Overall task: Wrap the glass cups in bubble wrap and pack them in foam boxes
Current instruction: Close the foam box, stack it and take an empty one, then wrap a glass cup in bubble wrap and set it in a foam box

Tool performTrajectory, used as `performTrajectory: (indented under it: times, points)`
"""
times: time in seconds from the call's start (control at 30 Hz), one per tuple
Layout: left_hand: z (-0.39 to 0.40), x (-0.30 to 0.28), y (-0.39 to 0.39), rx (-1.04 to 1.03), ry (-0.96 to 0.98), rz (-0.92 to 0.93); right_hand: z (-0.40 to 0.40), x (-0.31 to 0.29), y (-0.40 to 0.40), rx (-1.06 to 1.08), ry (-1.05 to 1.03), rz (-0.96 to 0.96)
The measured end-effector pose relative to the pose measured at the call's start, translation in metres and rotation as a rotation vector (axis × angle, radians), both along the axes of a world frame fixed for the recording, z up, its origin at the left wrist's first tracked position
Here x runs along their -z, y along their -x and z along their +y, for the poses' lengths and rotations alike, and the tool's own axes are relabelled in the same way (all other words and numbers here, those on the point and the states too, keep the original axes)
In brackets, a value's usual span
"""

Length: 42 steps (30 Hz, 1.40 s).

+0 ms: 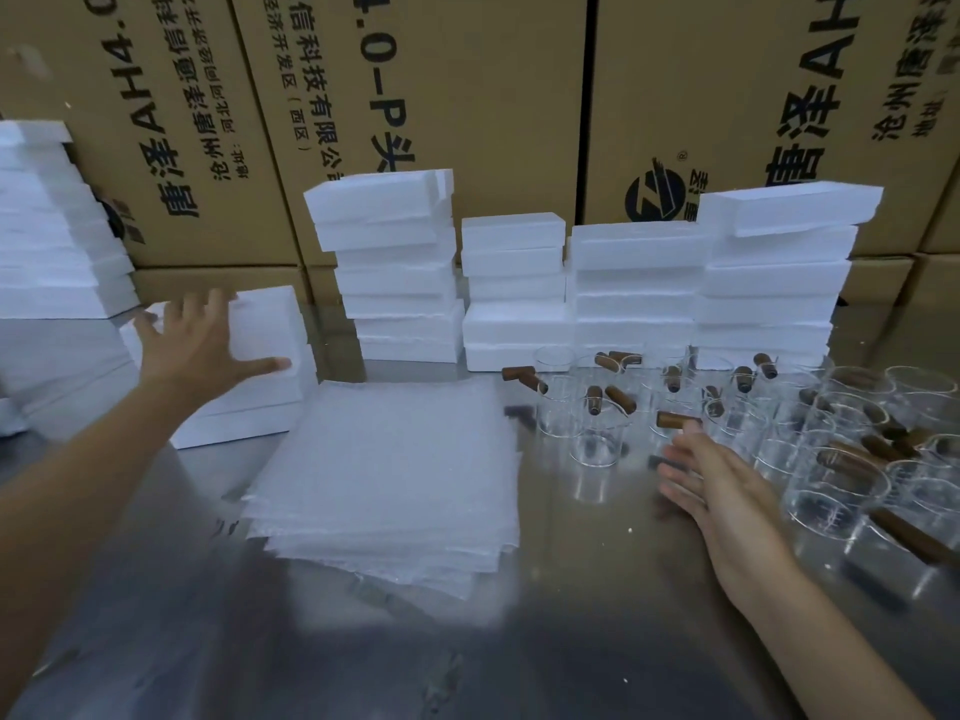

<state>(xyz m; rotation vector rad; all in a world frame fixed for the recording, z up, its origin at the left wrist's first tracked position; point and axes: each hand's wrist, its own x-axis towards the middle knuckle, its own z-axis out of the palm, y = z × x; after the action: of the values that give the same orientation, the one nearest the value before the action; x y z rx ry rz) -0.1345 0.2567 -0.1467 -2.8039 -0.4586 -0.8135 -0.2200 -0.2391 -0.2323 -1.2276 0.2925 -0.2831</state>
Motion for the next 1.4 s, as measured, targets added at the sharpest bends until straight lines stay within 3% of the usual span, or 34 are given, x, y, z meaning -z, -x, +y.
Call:
performTrajectory:
  times: [0.27, 0.43, 0.6, 0.8, 0.97, 1.13, 1.4]
  points:
    - [-0.026, 0.010, 0.001, 0.096, 0.043, -0.133, 0.003, 0.015, -0.003, 0.006, 0.144, -0.031]
    - [-0.072, -0.017, -0.015, 0.295, 0.005, -0.173, 0.001, 0.019, -0.006, 0.008, 0.151, -0.030]
    - [-0.130, -0.030, -0.034, 0.490, 0.082, -0.022, 0.002, 0.021, -0.009, 0.014, 0.136, -0.029]
    - [-0.206, -0.009, -0.066, 0.649, 0.184, 0.192, 0.010, 0.023, -0.006, 0.021, 0.310, -0.056]
    - [-0.251, 0.013, -0.110, 0.619, 0.308, 0.391, 0.012, 0.022, -0.007, 0.035, 0.395, -0.063]
    - [-0.280, 0.026, -0.137, 0.542, 0.325, 0.392, 0.011, 0.021, -0.008, 0.061, 0.406, -0.046]
    - [-0.292, 0.031, -0.143, 0.416, 0.019, 0.283, 0.009, 0.020, -0.009, 0.040, 0.363, -0.031]
